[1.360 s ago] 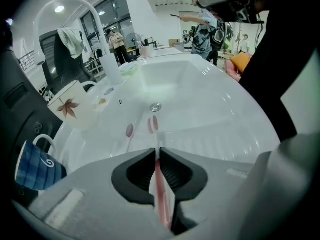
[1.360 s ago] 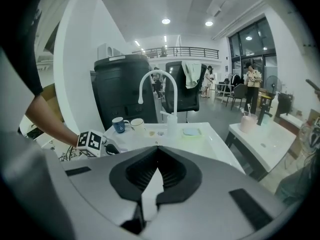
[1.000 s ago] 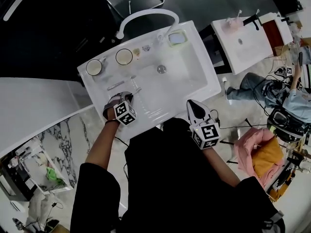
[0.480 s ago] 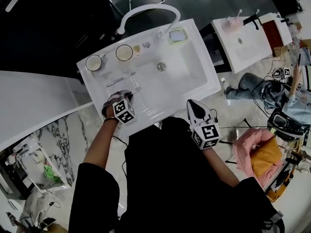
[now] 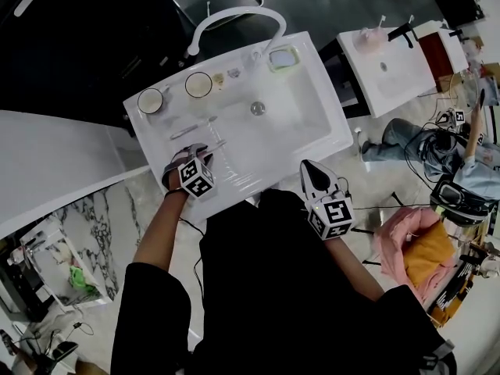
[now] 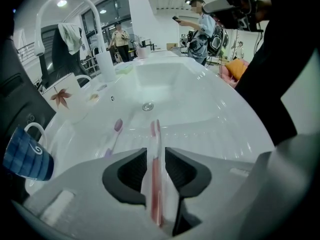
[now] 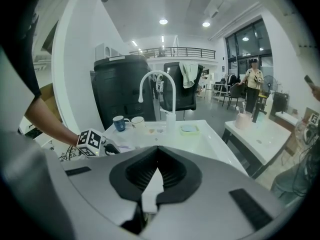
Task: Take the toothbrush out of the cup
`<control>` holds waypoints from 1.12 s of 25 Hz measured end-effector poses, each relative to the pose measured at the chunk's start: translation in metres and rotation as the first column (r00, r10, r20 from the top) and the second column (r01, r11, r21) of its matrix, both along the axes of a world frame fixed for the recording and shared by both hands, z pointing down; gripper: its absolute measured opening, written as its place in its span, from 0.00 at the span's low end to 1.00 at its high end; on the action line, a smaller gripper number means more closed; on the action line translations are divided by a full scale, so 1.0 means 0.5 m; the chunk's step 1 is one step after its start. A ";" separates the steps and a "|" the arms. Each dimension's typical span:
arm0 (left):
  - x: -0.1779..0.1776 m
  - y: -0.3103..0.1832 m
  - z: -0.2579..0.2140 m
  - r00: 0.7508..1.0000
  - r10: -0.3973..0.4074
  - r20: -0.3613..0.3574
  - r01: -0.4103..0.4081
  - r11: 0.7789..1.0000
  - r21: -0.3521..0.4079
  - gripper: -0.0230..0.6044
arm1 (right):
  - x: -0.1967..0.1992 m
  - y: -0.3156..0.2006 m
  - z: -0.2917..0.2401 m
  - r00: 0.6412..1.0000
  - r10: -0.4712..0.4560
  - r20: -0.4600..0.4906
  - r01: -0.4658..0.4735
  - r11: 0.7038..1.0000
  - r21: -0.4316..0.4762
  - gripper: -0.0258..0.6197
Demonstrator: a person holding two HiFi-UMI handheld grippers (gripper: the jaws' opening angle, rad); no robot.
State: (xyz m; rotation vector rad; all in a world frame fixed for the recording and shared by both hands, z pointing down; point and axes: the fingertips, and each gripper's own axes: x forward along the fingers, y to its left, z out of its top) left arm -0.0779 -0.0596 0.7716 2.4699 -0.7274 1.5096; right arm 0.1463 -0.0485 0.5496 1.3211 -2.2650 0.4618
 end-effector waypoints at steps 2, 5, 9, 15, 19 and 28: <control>0.001 -0.002 -0.007 1.000 -0.013 -0.013 0.013 1.000 0.006 0.20 | 0.002 0.003 0.002 1.000 -0.004 0.000 0.004 1.000 -0.001 0.04; 0.003 -0.004 -0.023 0.999 -0.036 -0.032 0.037 0.999 0.027 0.21 | 0.009 0.006 0.001 1.000 -0.005 0.000 0.005 1.000 0.002 0.04; 0.002 -0.010 -0.055 0.991 -0.102 -0.085 0.107 0.993 0.046 0.22 | 0.010 0.010 -0.002 1.000 -0.014 -0.003 0.014 1.000 0.001 0.04; -0.007 -0.026 -0.141 0.926 -0.286 -0.246 0.305 0.951 0.044 0.22 | 0.009 0.023 0.013 0.999 -0.042 -0.002 0.042 0.999 -0.015 0.04; -0.010 -0.024 -0.207 0.834 -0.410 -0.368 0.451 0.892 0.027 0.21 | 0.006 0.018 0.019 0.998 -0.060 0.028 0.061 0.998 -0.021 0.04; -0.009 0.052 -0.390 0.556 -0.590 -0.586 0.736 0.676 0.017 0.10 | -0.012 -0.024 -0.033 0.980 -0.163 0.113 0.161 0.987 0.029 0.04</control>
